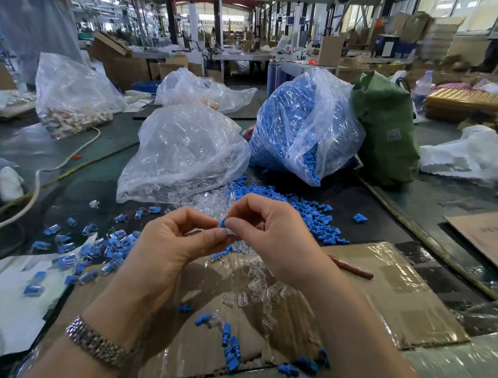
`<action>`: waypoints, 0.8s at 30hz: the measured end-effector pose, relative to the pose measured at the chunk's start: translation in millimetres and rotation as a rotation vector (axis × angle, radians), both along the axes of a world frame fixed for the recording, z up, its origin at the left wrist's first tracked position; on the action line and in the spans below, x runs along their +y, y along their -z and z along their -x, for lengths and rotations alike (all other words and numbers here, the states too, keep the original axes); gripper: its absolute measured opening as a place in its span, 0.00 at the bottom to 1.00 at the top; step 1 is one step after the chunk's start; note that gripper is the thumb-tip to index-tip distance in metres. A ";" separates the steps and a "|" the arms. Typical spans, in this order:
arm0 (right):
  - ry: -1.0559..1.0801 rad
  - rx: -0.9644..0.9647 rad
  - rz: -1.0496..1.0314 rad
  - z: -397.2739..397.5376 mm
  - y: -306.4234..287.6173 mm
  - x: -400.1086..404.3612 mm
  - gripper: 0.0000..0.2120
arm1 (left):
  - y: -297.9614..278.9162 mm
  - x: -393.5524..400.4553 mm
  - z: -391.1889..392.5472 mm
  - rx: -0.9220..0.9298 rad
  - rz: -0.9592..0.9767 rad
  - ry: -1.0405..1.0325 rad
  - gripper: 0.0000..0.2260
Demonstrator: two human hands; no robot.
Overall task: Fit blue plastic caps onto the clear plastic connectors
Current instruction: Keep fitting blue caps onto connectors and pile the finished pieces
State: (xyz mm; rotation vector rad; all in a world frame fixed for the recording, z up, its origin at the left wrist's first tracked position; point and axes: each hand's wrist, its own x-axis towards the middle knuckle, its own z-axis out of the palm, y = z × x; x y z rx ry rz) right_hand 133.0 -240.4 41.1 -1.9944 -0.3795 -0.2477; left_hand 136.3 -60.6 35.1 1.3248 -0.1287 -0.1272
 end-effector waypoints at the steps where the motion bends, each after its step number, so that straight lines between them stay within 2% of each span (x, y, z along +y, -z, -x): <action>1: -0.005 0.000 -0.012 0.1 -0.4 -0.4 0.06 | -0.9 0.2 0.6 0.013 0.039 0.010 0.14; 5: -0.079 -0.023 -0.073 3.4 -5.6 -5.4 0.06 | -5.5 2.0 2.2 0.106 0.189 0.087 0.08; 9: -0.143 -0.068 -0.079 6.8 -8.5 -6.8 0.04 | -8.4 4.5 3.4 0.169 0.151 0.180 0.11; 15: -0.094 -0.075 0.069 5.7 -4.7 -6.3 0.04 | -5.7 7.5 3.0 0.031 -0.002 0.130 0.10; 20: -0.074 -0.099 0.106 6.9 -5.3 -2.9 0.05 | -4.1 4.1 4.6 -0.048 -0.025 0.087 0.09; 24: -0.073 -0.115 0.125 9.4 -6.2 -2.1 0.05 | -2.6 4.2 4.4 -0.021 -0.004 0.074 0.09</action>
